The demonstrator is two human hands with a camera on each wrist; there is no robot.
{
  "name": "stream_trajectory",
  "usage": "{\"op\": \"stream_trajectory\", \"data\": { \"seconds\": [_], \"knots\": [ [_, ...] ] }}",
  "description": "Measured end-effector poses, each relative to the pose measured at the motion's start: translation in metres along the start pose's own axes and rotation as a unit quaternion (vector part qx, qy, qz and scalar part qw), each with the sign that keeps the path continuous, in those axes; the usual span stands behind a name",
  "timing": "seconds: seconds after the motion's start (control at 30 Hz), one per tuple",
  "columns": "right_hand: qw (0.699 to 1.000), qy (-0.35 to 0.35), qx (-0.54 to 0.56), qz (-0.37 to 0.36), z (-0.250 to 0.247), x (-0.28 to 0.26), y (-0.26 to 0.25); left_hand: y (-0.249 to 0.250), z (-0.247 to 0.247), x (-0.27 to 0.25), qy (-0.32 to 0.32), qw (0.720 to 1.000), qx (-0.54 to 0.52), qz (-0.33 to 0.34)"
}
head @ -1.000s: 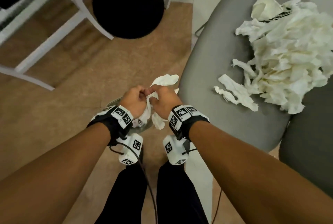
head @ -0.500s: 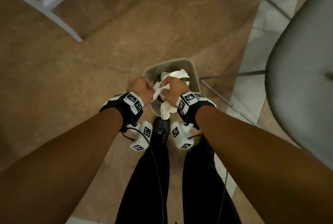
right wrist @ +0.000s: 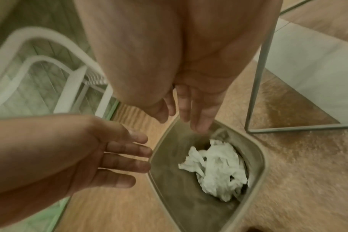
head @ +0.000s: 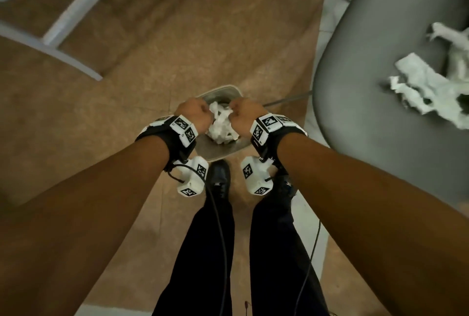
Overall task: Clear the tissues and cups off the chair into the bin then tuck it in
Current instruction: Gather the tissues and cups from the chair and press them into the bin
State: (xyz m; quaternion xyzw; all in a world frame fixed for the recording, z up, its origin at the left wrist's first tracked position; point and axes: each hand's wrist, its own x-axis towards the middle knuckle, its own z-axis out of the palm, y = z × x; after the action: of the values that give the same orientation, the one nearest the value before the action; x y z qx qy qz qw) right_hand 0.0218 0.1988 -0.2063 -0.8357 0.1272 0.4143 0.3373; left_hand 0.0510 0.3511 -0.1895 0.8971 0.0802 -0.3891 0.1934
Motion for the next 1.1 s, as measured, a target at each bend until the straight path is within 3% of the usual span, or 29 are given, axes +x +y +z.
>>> {"op": "stream_trajectory", "data": {
  "seconds": [0.13,0.3,0.43,0.53,0.63,0.77,0.9,1.1],
  "knots": [
    [0.997,0.050,0.057,-0.021,-0.066,-0.037,0.009,0.068,-0.020,-0.018,0.007,0.998,0.029,0.060],
    [0.973,0.139,0.186,0.014,-0.145,-0.097,0.058,0.181,-0.017,-0.047,0.004,0.985,0.059,0.161],
    [0.949,0.283,0.137,0.037,-0.192,-0.130,0.134,0.263,0.026,-0.051,-0.002,0.960,0.069,0.270],
    [0.939,0.328,0.083,0.068,-0.215,-0.143,0.192,0.310,0.069,-0.058,-0.010,0.921,0.144,0.361],
    [0.947,0.309,0.000,0.084,-0.231,-0.159,0.228,0.347,0.103,-0.068,0.020,0.877,0.205,0.434],
    [0.966,0.232,-0.089,0.067,-0.232,-0.170,0.255,0.374,0.129,-0.063,0.019,0.831,0.321,0.454],
    [0.969,0.204,-0.106,0.095,-0.229,-0.164,0.272,0.388,0.133,-0.059,0.023,0.822,0.322,0.469],
    [0.980,0.191,-0.042,0.037,-0.227,-0.167,0.273,0.402,0.139,-0.061,-0.021,0.797,0.355,0.489]
  ]
}}
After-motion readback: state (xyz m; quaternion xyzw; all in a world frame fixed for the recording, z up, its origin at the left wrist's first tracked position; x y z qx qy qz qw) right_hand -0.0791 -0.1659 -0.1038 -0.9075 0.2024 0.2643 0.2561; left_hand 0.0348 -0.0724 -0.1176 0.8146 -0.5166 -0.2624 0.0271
